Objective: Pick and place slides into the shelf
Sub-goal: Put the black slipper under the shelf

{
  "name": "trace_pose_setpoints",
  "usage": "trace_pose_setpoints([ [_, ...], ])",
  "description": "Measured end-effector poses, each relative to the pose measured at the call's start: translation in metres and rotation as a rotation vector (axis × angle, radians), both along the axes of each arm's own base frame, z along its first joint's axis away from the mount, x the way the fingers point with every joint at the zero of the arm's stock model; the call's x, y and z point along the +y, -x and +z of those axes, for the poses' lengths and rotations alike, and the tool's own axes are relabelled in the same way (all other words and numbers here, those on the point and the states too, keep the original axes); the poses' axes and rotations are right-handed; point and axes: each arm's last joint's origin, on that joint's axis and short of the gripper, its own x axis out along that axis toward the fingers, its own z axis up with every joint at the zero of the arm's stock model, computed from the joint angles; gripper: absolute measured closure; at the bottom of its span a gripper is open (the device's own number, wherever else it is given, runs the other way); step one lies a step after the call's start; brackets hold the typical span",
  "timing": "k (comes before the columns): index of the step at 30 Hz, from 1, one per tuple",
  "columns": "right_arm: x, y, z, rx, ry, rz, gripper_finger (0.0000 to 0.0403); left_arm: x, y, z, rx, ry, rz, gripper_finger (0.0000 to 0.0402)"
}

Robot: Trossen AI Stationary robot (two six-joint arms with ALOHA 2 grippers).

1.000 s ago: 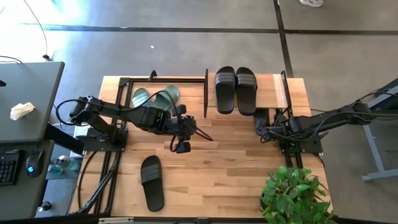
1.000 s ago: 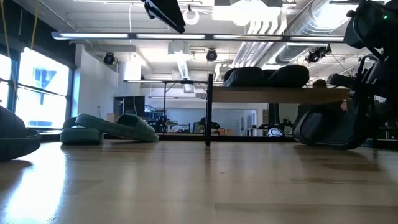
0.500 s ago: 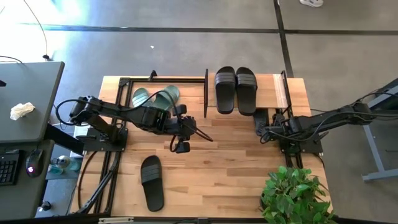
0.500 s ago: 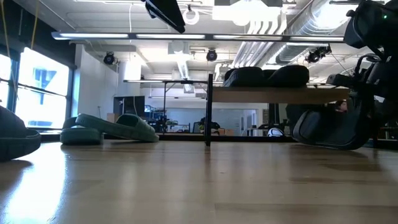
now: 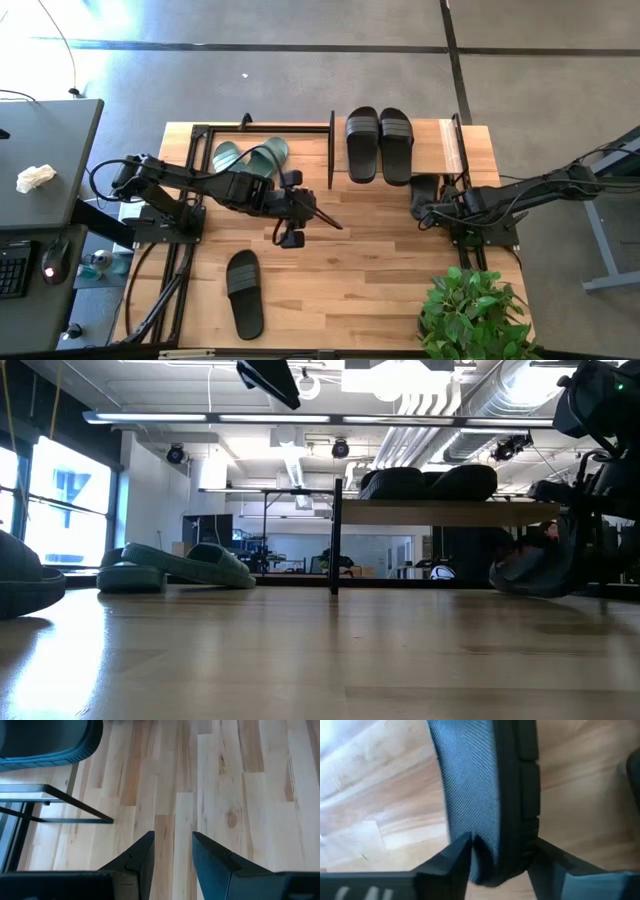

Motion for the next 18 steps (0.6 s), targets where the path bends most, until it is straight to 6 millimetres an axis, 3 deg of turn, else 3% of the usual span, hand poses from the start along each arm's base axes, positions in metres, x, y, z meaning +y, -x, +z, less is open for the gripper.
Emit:
trace_pose_setpoints([
  [7,0.0012,0.0002,-0.0009,-0.012,-0.071,-0.088,0.0179,-0.0001,-0.0016,0.0011,-0.02,0.004,-0.002,0.0286],
  [18,0.0093,-0.0031,0.0006,-0.009,-0.258,0.014,0.0191,-0.0003,-0.0029,0.0021,-0.028,-0.015,-0.032,0.0286],
])
